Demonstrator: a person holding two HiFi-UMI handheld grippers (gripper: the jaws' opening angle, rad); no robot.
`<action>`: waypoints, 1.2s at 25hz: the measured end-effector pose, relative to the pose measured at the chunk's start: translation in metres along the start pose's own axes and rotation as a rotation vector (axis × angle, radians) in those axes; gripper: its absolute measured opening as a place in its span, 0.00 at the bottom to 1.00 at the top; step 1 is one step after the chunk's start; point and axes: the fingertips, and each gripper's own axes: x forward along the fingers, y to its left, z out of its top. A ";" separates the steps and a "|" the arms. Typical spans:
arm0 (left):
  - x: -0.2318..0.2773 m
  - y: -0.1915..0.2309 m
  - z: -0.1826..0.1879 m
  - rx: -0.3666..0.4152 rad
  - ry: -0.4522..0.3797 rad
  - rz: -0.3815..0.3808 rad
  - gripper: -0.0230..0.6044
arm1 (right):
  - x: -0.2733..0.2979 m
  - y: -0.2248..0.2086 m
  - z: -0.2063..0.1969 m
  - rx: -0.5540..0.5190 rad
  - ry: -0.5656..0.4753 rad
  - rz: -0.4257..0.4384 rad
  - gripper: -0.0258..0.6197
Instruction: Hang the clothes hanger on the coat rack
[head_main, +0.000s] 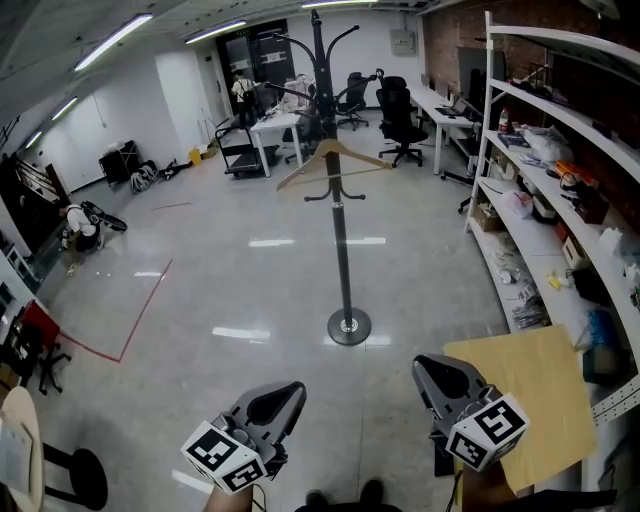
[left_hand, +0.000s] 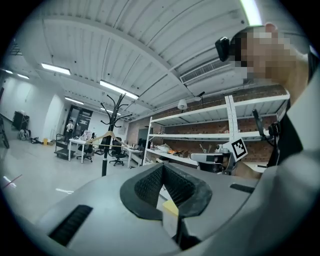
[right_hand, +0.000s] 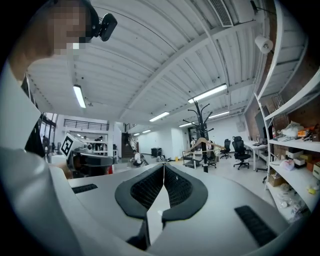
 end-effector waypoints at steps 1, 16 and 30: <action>-0.006 -0.004 0.000 -0.004 -0.003 -0.003 0.04 | -0.003 0.005 0.001 -0.008 -0.003 -0.001 0.05; -0.171 -0.025 -0.044 -0.085 -0.015 0.007 0.04 | -0.053 0.153 -0.033 0.010 0.050 -0.073 0.05; -0.240 -0.064 -0.035 -0.100 -0.064 0.006 0.04 | -0.122 0.221 -0.011 -0.045 0.048 -0.103 0.05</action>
